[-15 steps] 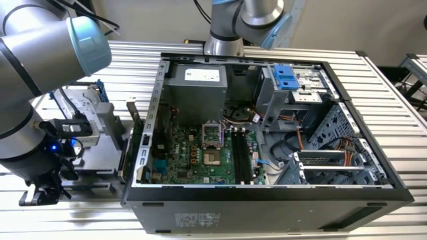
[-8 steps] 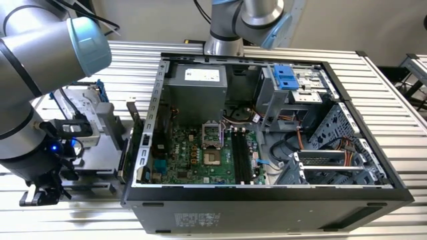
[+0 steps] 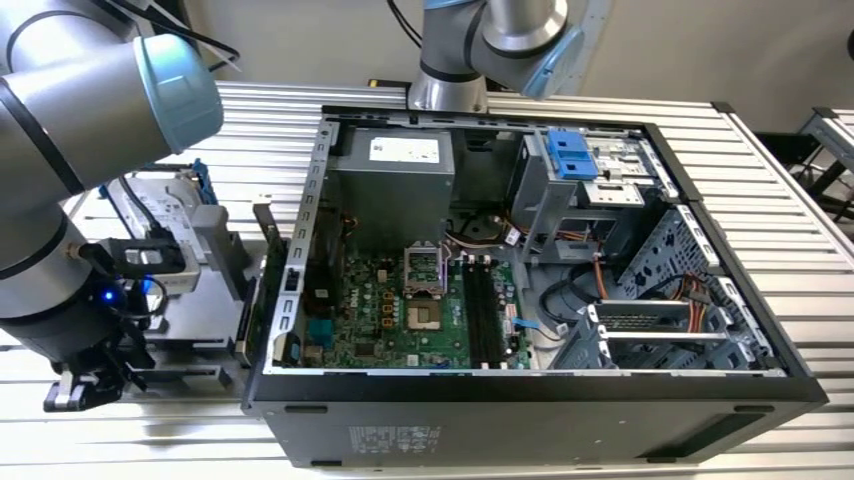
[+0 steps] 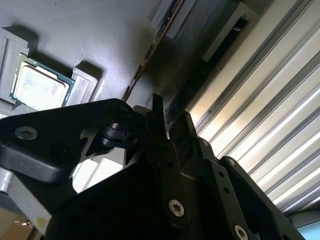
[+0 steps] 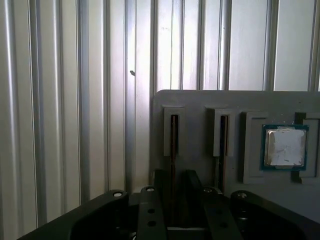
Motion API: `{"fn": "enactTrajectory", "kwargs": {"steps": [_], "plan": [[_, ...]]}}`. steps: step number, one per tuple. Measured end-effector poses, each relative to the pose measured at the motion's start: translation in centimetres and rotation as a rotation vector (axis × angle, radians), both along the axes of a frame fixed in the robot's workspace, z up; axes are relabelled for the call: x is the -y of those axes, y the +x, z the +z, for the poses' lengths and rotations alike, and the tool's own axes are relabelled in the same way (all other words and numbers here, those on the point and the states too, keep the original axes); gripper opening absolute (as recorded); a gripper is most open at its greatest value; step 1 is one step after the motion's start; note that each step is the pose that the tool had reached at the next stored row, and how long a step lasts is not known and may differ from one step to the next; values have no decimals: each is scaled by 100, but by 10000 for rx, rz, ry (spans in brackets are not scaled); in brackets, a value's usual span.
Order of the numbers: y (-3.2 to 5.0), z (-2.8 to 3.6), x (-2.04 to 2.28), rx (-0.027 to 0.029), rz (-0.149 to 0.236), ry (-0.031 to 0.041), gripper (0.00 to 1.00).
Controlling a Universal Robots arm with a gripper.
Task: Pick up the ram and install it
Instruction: 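Pick up the ram and move it above insertion slot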
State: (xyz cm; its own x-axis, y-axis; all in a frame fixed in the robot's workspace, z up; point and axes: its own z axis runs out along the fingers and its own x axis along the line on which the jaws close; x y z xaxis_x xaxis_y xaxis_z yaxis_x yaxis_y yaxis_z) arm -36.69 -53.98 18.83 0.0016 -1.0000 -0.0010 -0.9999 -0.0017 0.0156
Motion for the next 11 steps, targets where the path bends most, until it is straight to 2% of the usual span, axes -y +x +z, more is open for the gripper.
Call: {"fn": "enactTrajectory", "kwargs": {"steps": [4,11], "plan": [[-26,-1,-1,15,1,1,100],[-31,15,-32,17,2,0,100]]}}
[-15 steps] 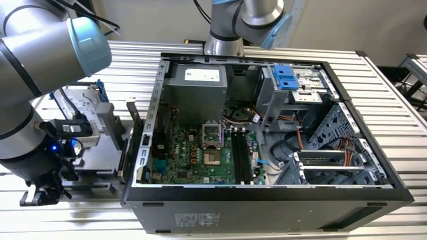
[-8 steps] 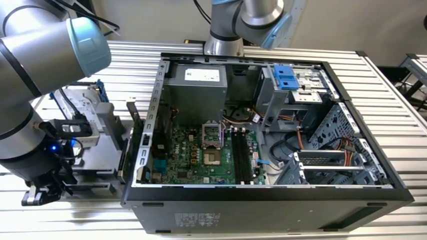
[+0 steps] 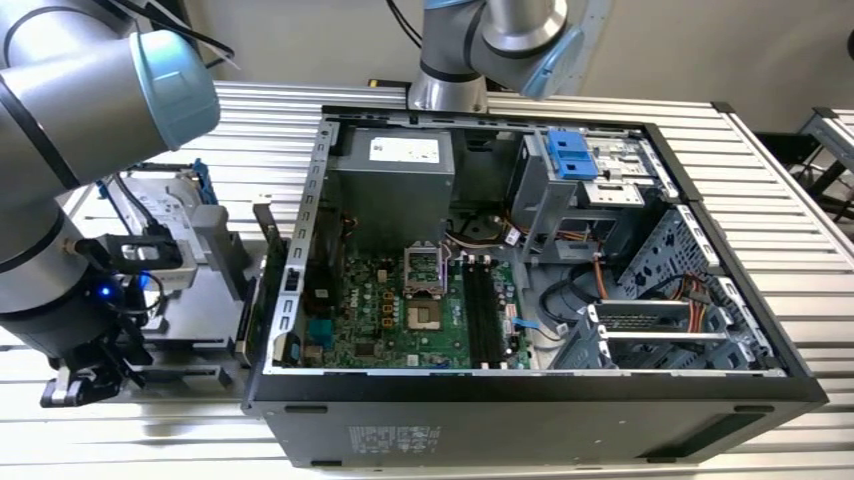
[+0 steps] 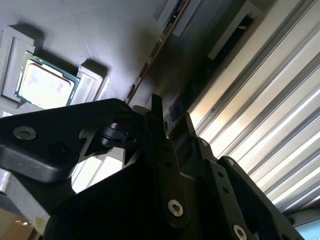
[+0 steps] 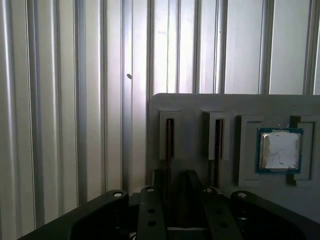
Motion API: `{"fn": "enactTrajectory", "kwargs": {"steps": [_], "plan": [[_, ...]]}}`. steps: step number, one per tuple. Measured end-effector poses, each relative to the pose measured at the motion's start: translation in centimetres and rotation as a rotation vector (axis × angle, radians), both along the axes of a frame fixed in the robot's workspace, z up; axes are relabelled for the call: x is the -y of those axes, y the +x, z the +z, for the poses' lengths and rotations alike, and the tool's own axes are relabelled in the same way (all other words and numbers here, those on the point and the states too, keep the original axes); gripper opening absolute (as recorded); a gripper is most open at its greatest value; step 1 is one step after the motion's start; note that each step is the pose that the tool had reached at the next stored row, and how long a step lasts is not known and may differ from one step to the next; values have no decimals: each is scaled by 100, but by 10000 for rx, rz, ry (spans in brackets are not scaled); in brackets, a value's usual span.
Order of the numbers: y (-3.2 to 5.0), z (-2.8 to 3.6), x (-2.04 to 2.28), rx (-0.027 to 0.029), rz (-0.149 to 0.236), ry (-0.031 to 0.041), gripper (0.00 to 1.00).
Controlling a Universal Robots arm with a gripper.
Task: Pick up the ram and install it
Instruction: 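Pick up the ram and move it above insertion slot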
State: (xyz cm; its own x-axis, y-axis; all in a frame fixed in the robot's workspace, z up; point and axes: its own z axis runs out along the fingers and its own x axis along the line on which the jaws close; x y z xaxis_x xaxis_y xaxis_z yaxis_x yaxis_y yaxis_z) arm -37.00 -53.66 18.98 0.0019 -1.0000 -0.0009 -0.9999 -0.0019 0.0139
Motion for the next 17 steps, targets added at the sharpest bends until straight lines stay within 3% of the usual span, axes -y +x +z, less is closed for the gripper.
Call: {"fn": "enactTrajectory", "kwargs": {"steps": [14,15,17], "plan": [[-1,47,-1,2,0,7,100],[-1,47,-1,1,-1,9,0],[-2,48,-1,0,-1,11,0]]}}
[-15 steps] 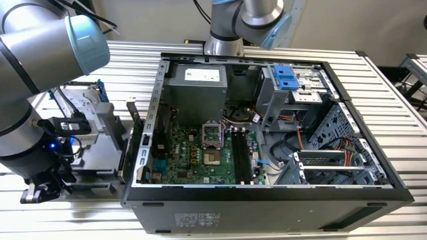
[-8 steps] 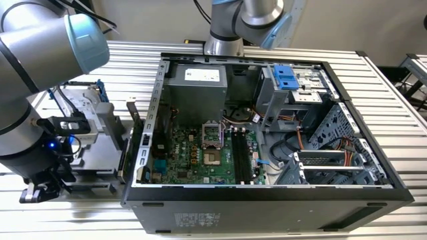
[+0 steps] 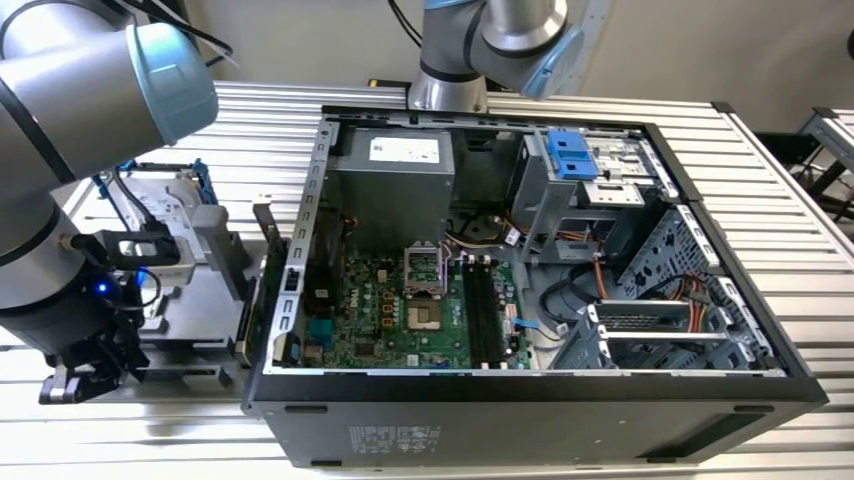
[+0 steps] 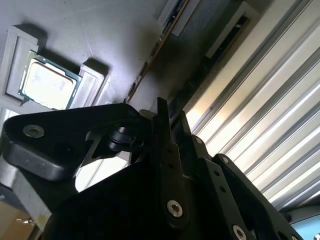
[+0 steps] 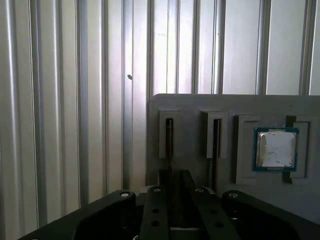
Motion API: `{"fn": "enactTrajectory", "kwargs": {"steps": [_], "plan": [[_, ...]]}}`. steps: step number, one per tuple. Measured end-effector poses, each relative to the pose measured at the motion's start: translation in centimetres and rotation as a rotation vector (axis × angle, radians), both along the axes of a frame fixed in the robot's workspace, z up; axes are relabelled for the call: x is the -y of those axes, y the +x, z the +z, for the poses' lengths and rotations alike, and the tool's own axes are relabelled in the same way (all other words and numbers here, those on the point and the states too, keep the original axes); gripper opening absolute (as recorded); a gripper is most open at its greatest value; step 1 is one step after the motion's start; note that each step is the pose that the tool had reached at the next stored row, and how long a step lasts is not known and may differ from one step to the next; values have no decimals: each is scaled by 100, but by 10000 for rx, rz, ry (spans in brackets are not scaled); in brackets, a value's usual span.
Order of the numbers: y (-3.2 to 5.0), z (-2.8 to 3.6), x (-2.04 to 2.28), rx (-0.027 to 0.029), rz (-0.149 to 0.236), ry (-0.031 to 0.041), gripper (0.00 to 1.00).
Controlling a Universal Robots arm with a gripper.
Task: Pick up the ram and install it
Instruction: 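Pick up the ram and move it above insertion slot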
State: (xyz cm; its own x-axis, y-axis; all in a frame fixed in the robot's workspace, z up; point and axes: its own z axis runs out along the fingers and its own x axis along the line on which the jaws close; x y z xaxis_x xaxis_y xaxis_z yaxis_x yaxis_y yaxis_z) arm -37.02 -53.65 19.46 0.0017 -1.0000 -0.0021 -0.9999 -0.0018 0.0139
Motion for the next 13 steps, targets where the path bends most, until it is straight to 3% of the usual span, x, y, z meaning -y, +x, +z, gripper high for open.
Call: {"fn": "enactTrajectory", "kwargs": {"steps": [13], "plan": [[0,0,0,0,1,25,0]]}}
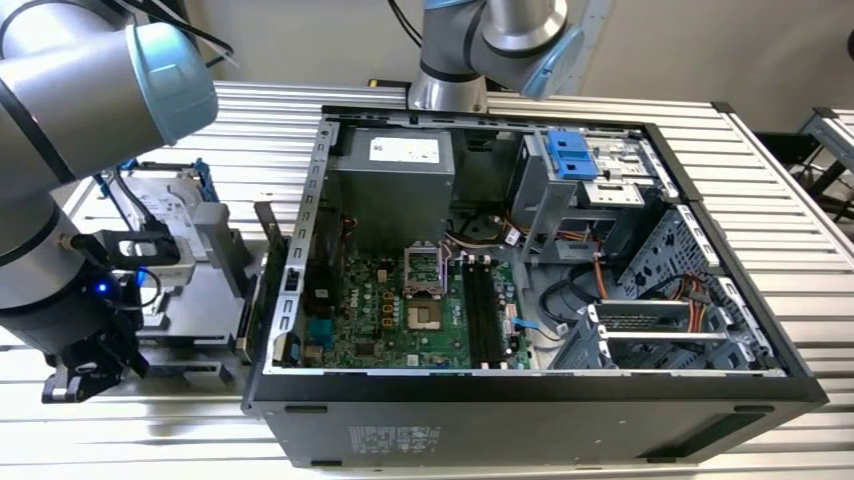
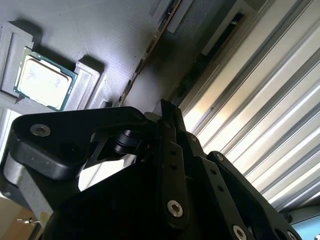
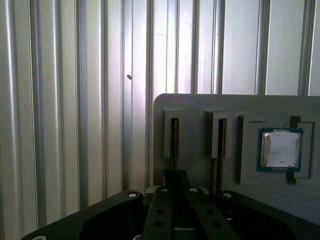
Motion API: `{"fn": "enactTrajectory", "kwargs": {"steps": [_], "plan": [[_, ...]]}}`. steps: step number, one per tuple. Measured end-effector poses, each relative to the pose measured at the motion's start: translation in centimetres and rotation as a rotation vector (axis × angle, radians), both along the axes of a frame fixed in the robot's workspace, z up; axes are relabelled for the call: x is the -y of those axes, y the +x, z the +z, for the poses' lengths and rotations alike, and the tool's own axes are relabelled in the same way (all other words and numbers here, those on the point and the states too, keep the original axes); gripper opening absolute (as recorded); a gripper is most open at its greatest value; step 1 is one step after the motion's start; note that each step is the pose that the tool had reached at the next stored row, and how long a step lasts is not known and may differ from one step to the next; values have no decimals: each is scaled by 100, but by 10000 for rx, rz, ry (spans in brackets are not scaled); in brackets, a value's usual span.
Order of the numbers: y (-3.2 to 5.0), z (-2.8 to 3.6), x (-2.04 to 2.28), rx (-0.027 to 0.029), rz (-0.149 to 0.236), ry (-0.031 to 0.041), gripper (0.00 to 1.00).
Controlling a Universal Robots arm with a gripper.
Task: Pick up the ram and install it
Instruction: 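Pick up the ram and move it above insertion slot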
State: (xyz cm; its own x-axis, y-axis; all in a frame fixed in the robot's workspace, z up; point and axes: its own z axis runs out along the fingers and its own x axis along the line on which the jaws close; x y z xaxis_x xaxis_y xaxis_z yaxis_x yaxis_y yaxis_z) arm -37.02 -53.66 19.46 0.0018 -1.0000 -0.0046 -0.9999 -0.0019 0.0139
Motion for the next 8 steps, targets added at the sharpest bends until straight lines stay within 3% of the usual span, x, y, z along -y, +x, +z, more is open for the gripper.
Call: {"fn": "enactTrajectory", "kwargs": {"steps": [3,8], "plan": [[-1,19,1,-2,0,0,0],[0,131,0,0,0,0,0]]}}
